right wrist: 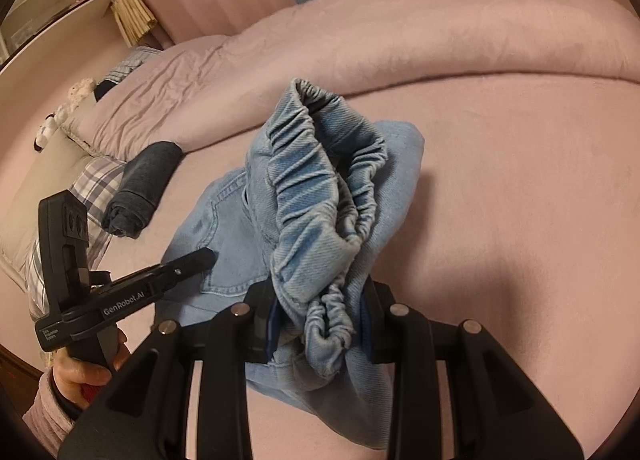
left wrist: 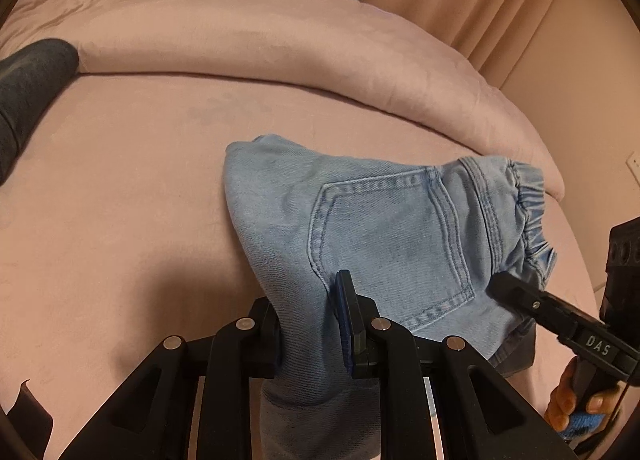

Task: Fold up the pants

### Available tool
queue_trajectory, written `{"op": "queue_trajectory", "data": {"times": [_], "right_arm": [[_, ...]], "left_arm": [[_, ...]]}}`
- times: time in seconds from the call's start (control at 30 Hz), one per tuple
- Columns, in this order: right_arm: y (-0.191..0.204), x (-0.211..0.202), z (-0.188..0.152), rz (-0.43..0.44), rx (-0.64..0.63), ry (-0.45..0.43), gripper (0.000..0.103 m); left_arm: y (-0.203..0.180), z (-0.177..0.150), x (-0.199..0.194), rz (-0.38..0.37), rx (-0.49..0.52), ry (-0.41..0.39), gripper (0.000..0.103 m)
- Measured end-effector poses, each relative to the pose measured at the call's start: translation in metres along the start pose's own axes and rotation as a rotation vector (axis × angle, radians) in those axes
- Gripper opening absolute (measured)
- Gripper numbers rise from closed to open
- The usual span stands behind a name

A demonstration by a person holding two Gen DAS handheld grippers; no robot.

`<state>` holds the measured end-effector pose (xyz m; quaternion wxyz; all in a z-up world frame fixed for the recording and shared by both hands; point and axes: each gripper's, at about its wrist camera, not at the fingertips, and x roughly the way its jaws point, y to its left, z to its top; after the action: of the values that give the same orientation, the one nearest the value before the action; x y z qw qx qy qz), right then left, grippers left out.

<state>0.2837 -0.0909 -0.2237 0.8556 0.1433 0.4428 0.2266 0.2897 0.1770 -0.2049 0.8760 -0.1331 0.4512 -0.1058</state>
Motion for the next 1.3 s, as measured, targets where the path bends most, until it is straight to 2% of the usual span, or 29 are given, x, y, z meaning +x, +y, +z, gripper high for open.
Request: {"op": "queue_trajectory", "data": {"times": [0.1,0.17,0.23,0.3,0.4,0.43,0.47,0.53,0.57,0.6,0.67,0.7,0.73,0.77,0.87,0.9,0.93,0.97,1.03,1.1,1.2,1.3], "right_arm": [[-0.007,0.009,-0.003,-0.037,0.026,0.04,0.043],[-0.012,0.014,-0.005,-0.084,0.04,0.07,0.051],[-0.014,0.011,-0.007,-0.106,0.052,0.082,0.053],[-0.012,-0.001,-0.006,-0.112,0.057,0.062,0.055],[-0.001,-0.025,-0.006,-0.18,0.007,-0.011,0.057],[0.007,-0.036,-0.006,-0.224,-0.041,-0.066,0.057],[0.013,-0.044,-0.007,-0.232,-0.084,-0.106,0.056],[0.027,-0.053,-0.009,-0.182,-0.169,-0.145,0.053],[0.036,-0.052,-0.012,-0.157,-0.216,-0.134,0.048],[0.042,-0.044,-0.015,-0.153,-0.26,-0.1,0.038],[0.037,-0.015,-0.022,-0.172,-0.254,0.039,0.031],[0.028,-0.001,-0.026,-0.177,-0.216,0.102,0.031],[0.021,0.008,-0.03,-0.176,-0.194,0.125,0.031],[0.021,0.006,-0.032,-0.171,-0.211,0.088,0.031],[0.031,-0.002,-0.025,-0.2,-0.243,0.132,0.034],[0.033,-0.008,-0.023,-0.198,-0.243,0.143,0.036],[0.035,-0.016,-0.022,-0.189,-0.243,0.141,0.036],[0.036,-0.025,-0.021,-0.18,-0.243,0.126,0.037],[0.042,-0.042,-0.018,-0.189,-0.245,0.103,0.043],[0.045,-0.053,-0.018,-0.208,-0.239,0.099,0.048],[0.056,-0.067,-0.021,-0.237,-0.23,0.1,0.049],[0.061,-0.084,-0.026,-0.235,-0.198,0.094,0.05]], "left_arm": [[0.001,0.0,0.001,0.014,-0.002,0.01,0.026],[0.002,0.001,0.0,0.034,-0.004,0.016,0.035],[0.002,0.001,-0.009,0.073,0.005,-0.012,0.035],[0.001,-0.003,-0.027,0.136,0.031,-0.071,0.035],[-0.007,-0.01,-0.047,0.119,0.078,-0.113,0.035],[-0.011,-0.013,-0.048,0.11,0.097,-0.108,0.035],[-0.016,-0.015,-0.046,0.1,0.118,-0.098,0.035],[-0.026,-0.022,-0.035,0.088,0.151,-0.065,0.035],[-0.028,-0.026,-0.025,0.1,0.152,-0.035,0.036],[-0.028,-0.031,-0.012,0.12,0.145,0.008,0.036],[-0.031,-0.037,0.0,0.169,0.177,0.016,0.039],[-0.036,-0.038,0.0,0.196,0.214,0.004,0.039],[-0.038,-0.037,-0.001,0.205,0.216,0.015,0.039],[-0.039,-0.034,-0.004,0.201,0.205,0.037,0.039],[-0.036,-0.025,-0.027,0.158,0.133,0.039,0.039],[-0.037,-0.023,-0.041,0.168,0.124,0.013,0.041],[-0.038,-0.023,-0.049,0.184,0.121,0.002,0.052],[-0.041,-0.023,-0.056,0.201,0.112,-0.005,0.069],[-0.044,-0.024,-0.072,0.208,0.092,-0.012,0.081],[-0.049,-0.026,-0.086,0.221,0.087,-0.037,0.081],[-0.057,-0.033,-0.11,0.251,0.098,-0.068,0.082],[-0.064,-0.037,-0.128,0.246,0.088,-0.089,0.087]]}}
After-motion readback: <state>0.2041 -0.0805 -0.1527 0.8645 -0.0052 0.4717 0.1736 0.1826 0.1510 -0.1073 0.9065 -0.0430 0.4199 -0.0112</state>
